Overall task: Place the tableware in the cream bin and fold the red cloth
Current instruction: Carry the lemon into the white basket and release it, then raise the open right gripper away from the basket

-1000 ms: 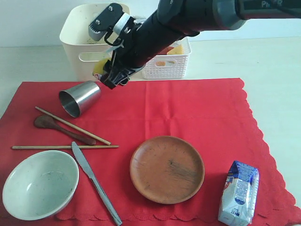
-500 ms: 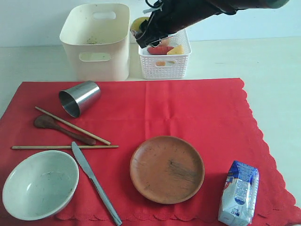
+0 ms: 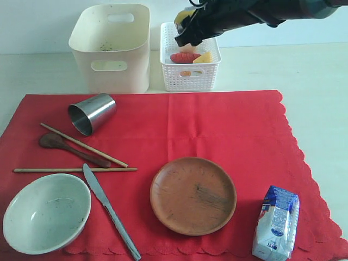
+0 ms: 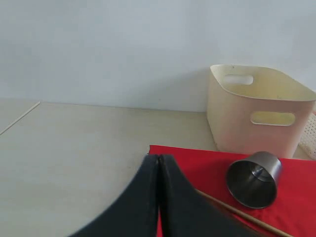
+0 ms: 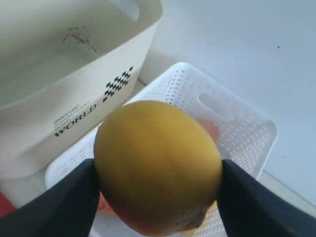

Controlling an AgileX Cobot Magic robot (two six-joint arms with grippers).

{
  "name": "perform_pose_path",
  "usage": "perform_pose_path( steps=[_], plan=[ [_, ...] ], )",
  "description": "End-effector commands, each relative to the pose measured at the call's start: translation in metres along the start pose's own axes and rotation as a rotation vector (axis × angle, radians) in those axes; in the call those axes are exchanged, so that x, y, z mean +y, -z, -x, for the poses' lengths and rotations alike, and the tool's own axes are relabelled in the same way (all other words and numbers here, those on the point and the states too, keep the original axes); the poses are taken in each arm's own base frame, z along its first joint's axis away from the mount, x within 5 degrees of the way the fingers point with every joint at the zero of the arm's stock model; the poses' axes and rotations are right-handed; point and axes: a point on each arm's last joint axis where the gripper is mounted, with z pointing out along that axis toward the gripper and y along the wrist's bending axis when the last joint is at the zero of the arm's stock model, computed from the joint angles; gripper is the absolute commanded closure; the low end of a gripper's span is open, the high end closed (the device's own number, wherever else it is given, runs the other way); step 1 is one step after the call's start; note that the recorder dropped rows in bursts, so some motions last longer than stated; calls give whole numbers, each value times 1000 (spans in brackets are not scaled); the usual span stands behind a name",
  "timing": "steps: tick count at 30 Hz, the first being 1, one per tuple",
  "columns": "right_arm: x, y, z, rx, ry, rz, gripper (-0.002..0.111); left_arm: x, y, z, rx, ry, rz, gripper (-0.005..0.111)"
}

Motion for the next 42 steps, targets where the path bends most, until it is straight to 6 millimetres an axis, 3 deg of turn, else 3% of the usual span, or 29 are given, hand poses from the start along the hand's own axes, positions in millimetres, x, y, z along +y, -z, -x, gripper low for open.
perform_pose_path(
  steps=[1,20,25,34,42],
  plan=[
    [-9,-12,-7,-42,-35,-95,108,0,1,1,-13,0,1,106],
    [-14,-57,-54,-45,-113,-253,106,0,1,1,-13,0,1,106],
    [-17,-61,-61,-60,-217,-317,87,0,1,1,-13,0,1,106],
    [-16,-67,-68,-53,-189,-330,50,0,1,1,-13,0,1,106],
    [-19,-60,-59,-73,-225,-334,38,0,1,1,-13,0,1,106]
  ],
)
